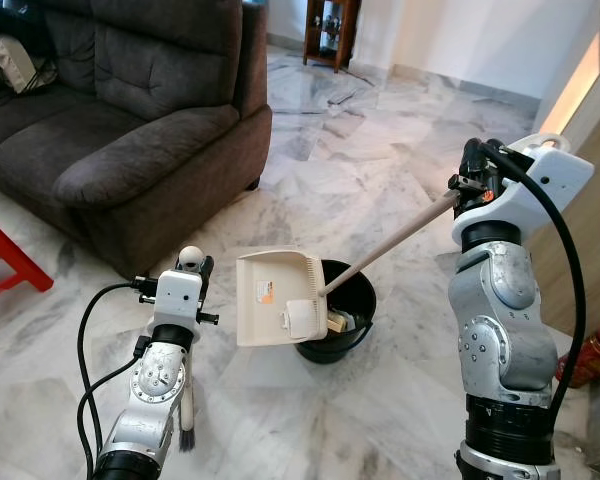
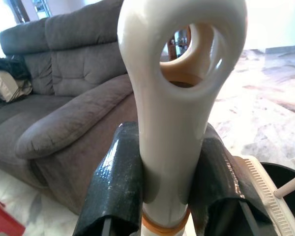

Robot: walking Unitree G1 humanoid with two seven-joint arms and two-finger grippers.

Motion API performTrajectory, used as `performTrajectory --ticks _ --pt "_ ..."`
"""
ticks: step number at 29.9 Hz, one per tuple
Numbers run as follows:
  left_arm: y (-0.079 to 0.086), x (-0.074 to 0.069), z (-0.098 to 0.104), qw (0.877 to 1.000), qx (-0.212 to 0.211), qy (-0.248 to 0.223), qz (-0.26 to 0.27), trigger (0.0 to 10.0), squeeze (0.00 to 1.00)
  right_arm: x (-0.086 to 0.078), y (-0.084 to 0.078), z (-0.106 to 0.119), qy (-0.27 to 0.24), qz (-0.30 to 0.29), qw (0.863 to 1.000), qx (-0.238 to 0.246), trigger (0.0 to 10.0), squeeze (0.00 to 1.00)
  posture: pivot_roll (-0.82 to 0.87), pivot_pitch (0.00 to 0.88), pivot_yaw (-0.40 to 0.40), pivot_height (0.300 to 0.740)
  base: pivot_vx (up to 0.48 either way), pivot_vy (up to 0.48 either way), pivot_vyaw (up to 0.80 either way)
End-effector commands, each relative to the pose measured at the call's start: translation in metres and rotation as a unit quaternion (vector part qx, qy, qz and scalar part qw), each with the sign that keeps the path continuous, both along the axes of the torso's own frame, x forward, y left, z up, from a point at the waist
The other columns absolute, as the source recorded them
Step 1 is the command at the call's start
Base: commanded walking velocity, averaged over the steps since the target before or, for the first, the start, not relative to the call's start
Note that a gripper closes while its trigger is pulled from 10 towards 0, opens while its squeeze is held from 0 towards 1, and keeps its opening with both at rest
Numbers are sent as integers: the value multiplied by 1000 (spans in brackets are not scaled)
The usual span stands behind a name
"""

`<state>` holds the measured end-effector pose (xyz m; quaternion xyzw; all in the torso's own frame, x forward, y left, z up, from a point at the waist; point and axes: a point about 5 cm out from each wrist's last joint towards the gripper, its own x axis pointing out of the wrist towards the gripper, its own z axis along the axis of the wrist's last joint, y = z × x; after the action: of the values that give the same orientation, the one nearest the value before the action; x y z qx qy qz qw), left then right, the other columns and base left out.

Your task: Sweep floor

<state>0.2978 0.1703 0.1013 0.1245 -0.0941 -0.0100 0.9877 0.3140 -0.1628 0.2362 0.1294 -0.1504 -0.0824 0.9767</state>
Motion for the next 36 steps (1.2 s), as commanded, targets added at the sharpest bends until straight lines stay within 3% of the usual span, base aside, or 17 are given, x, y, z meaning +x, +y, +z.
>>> performTrajectory --ticks 1,36 --pt "-2 3 14 999 14 -33 -5 10000 0 -3 1 14 -40 4 999 5 10000 0 44 0 -41 740 281 0 0" --pt "0 4 17 999 12 -41 2 10000 0 -2 5 17 -56 20 998 24 10000 0 54 0 -46 740 282 0 -69"
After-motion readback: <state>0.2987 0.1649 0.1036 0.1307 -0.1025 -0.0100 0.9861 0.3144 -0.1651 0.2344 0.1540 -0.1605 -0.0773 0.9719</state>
